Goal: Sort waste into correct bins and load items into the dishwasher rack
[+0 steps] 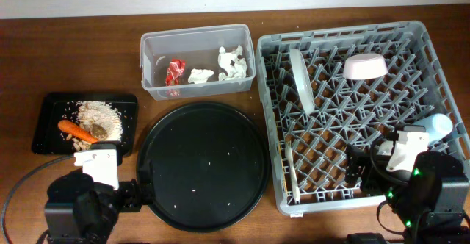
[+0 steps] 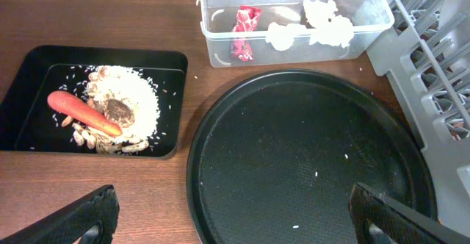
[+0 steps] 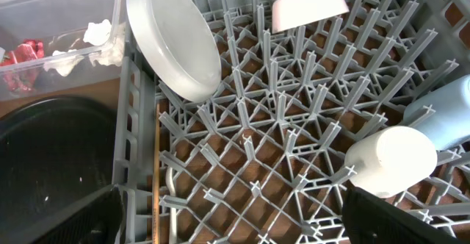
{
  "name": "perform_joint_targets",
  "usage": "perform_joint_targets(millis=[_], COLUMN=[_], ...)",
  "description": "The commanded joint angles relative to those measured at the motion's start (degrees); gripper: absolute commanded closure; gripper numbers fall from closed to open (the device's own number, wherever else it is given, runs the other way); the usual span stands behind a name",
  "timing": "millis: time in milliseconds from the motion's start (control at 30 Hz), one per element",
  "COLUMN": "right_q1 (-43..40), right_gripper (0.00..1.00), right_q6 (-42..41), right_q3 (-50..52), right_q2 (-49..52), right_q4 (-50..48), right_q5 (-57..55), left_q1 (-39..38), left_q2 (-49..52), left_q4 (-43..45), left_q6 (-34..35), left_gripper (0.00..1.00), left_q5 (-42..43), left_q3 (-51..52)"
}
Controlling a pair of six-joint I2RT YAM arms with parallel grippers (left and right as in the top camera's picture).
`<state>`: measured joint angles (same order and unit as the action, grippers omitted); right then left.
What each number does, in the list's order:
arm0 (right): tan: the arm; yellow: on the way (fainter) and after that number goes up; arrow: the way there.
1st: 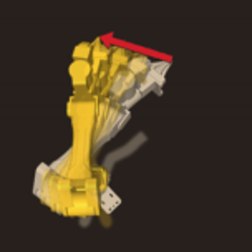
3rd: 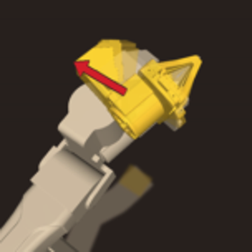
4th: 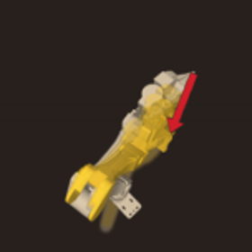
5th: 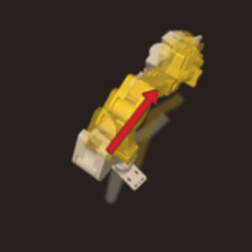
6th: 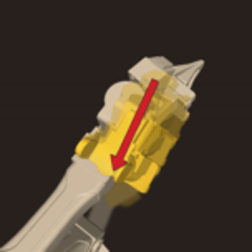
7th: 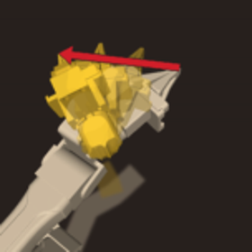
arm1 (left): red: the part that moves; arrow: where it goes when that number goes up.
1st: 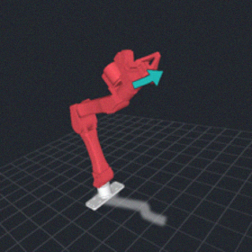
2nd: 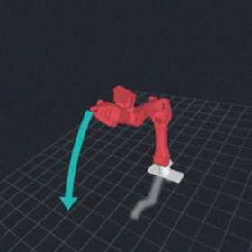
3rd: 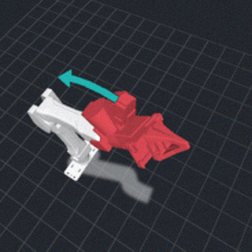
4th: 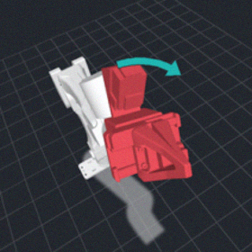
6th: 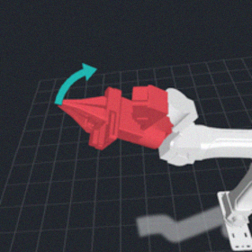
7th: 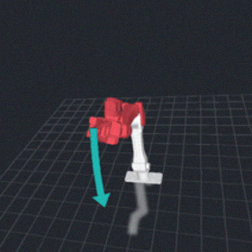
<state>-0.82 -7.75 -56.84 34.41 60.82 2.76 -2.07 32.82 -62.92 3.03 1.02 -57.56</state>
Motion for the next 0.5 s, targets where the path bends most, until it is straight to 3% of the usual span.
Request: perform_joint_targets(millis=[0,100,200,300,400,467], right_q1=[-0.3,-0.1,1.2,1.8,2.0,2.0], right_gripper=[0.02,0.02,0.02,0.02,0.02,0.02], right_q6=[0.0,0.0,0.0,2.0,11.4,12.5], right_q3=[4.1,21.8,33.6,41.8,48.4,51.8], right_q2=[-7.5,-25.5,-34.4,-34.2,-34.2,-34.2], right_q4=[-5.2,-20.8,-31.3,-41.9,-51.5,-53.4], right_q5=[-1.1,0.4,-0.7,-0.9,-1.0,-2.1], left_q1=[0.1,0.1,0.1,0.1,0.1,0.1], left_q2=[-0.2,-0.2,-0.2,-0.2,-0.2,-0.2], left_q4=[0.0,0.0,0.0,0.0,0.0,0.0], left_q6=[0.8,0.8,0.8,0.8,0.8,0.8], left_gripper=[0.01,0.01,0.01,0.01,0.01,0.01], left_q5=[-0.6,-0.6,-0.6,-0.6,-0.6,-0.6], left_q3=[0.4,0.4,0.4,0.4,0.4,0.4])
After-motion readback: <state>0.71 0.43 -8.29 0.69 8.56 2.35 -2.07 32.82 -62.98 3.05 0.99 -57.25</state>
